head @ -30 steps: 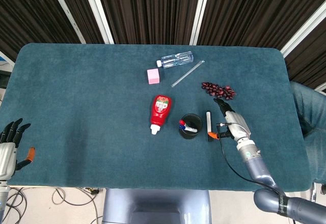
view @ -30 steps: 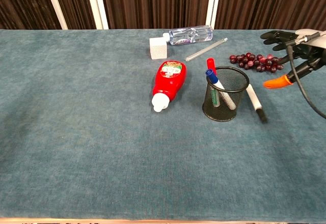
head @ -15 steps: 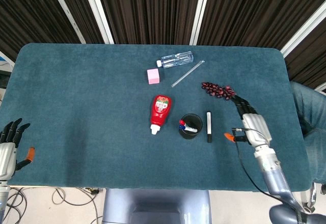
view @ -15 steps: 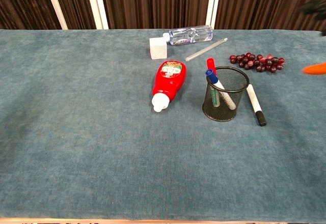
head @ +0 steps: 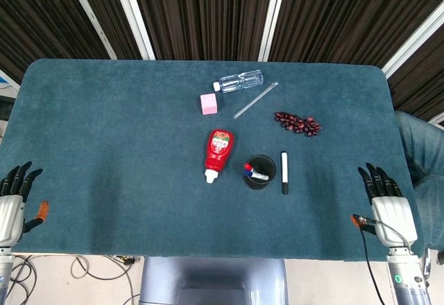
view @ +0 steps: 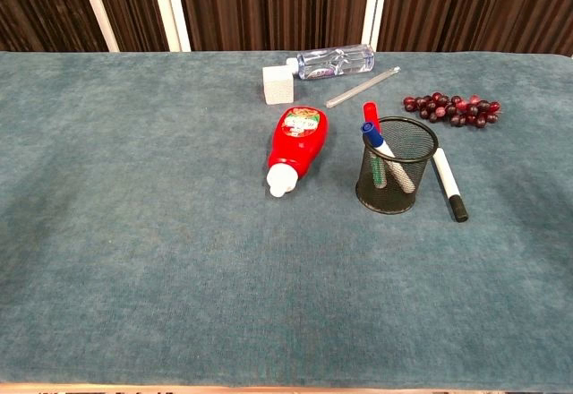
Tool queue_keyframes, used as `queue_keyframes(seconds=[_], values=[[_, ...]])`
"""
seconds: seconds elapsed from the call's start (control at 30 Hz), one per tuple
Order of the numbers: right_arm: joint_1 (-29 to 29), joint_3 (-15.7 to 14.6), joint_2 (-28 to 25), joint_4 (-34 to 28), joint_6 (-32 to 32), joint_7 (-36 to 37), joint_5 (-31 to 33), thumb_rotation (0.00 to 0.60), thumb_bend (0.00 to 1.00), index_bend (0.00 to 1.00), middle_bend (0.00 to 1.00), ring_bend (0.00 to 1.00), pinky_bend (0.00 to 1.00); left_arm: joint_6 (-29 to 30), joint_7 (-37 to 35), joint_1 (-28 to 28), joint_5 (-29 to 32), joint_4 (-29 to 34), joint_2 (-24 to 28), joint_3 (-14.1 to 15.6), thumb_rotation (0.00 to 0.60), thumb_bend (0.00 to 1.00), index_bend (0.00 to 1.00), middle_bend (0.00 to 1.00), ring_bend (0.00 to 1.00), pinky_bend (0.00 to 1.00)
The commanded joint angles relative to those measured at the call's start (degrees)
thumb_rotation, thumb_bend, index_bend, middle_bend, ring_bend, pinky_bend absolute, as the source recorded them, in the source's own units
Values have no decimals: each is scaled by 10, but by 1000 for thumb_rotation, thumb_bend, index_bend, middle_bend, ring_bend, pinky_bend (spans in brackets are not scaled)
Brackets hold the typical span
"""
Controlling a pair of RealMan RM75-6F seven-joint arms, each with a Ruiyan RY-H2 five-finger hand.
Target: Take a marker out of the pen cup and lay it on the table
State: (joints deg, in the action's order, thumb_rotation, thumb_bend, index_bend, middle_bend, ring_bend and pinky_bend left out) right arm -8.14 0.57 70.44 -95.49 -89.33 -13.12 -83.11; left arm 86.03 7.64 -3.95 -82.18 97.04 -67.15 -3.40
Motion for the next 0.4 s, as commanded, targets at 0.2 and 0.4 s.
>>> queue_keyframes(seconds=[0.2, 0.4], values=[[21, 13, 44, 58, -32, -21, -10, 600, 202, 0, 0, 0, 168, -2, 0, 0, 3, 2, 2, -1, 600, 406, 152, 37, 29, 131], [24, 14, 45, 57, -26, -16, -18, 600, 202, 0, 0, 0, 168, -2, -2, 0, 3, 1, 3, -1, 600, 406, 152, 37, 29, 131]])
